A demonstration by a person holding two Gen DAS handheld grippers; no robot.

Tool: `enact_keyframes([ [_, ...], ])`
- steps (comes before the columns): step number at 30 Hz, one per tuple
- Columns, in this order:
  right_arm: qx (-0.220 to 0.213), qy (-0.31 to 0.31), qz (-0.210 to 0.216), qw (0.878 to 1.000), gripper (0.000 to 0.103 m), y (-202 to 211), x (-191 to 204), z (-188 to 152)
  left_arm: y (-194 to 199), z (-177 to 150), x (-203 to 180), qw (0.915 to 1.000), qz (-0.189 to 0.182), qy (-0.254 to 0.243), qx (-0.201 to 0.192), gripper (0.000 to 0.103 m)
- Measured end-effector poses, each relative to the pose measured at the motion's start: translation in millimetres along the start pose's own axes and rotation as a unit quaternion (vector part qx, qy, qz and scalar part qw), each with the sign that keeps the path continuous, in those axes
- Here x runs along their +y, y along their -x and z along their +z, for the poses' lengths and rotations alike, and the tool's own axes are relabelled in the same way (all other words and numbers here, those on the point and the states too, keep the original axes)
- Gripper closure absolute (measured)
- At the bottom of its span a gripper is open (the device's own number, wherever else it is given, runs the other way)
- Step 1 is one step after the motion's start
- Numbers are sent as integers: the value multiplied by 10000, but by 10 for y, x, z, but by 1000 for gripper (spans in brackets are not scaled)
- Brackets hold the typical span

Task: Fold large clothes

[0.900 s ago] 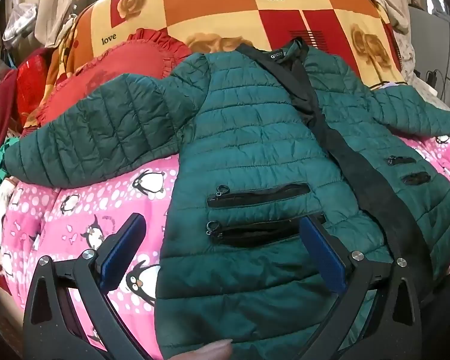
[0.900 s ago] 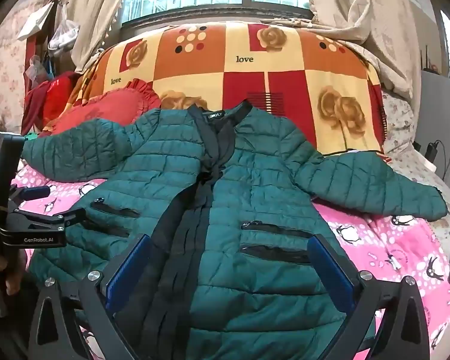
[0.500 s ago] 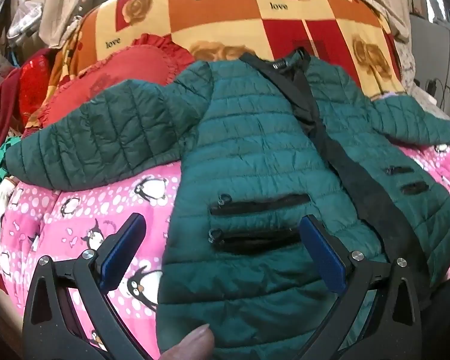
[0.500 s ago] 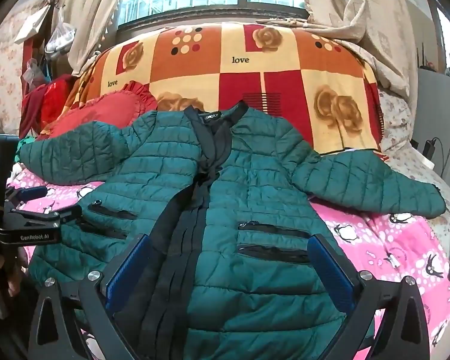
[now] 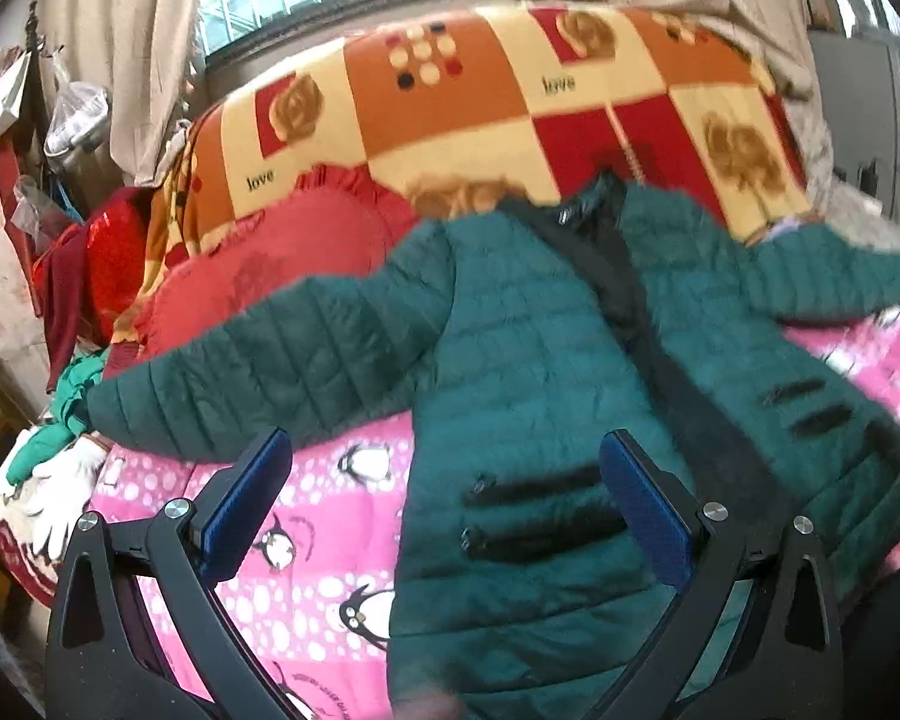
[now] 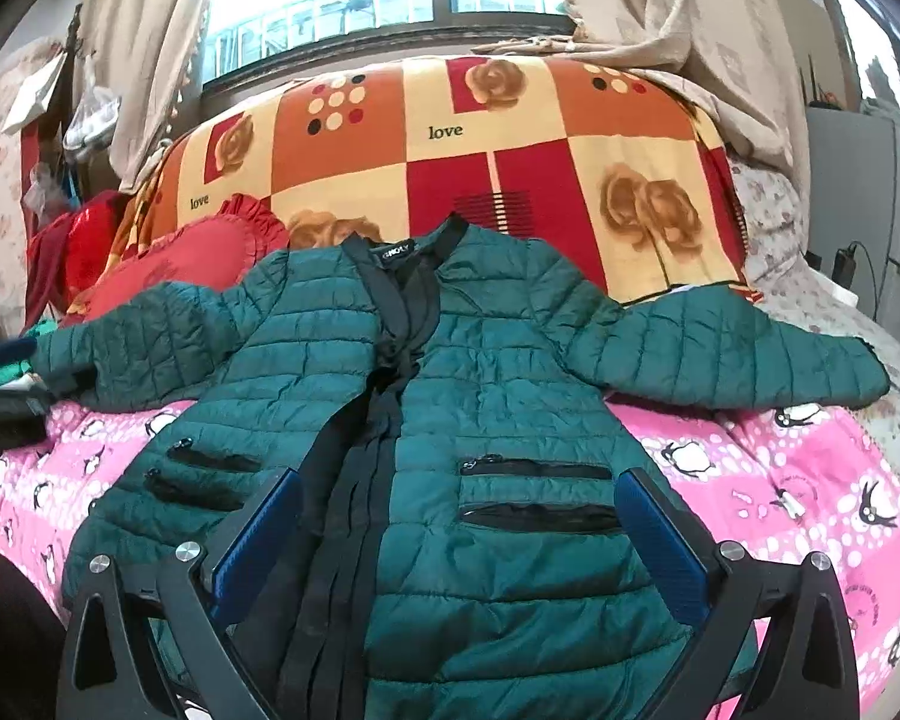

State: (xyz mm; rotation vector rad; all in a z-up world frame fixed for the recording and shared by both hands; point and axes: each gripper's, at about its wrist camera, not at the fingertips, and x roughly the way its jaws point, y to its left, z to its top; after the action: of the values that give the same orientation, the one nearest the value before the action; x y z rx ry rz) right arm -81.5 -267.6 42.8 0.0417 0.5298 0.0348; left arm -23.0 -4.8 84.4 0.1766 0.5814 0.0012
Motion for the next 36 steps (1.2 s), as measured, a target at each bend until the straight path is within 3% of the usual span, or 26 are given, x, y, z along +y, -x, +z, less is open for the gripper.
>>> enact_keyframes([
  [4, -111, -4, -7, 9999, 0, 79, -33, -11, -18, 63, -6, 9958, -660, 591, 248, 0],
  [6, -114, -64, -5, 9999, 0, 98, -69, -12, -96, 91, -98, 9915, -812, 873, 517, 0],
  [8, -135, -131, -27, 9998, 0, 125, -104, -17, -98, 89, -223, 9927, -762, 848, 399, 0],
  [12, -171, -162, -19, 9997, 0, 152, -119, -19, -123, -169, -406, 9970, -601, 343, -332, 0],
  [15, -46, -154, -65, 9999, 0, 105, -113, -3, -413, -238, -398, 9991, -282, 182, 259, 0],
  [18, 7, -235, 144, 9996, 0, -14, -124, 146, -437, -249, -199, 9969, -408, 620, 260, 0],
  [22, -20, 149, -99, 9998, 0, -129, -49, 282, -591, -288, -144, 9952, -252, 734, 596, 0],
  [30, 156, 430, -459, 9979, 0, -278, 98, 191, -576, -318, -177, 9958, -256, 681, 559, 0],
  [36, 188, 392, -462, 9980, 0, -310, 46, 182, -609, -308, -126, 9945, -282, 808, 612, 0],
])
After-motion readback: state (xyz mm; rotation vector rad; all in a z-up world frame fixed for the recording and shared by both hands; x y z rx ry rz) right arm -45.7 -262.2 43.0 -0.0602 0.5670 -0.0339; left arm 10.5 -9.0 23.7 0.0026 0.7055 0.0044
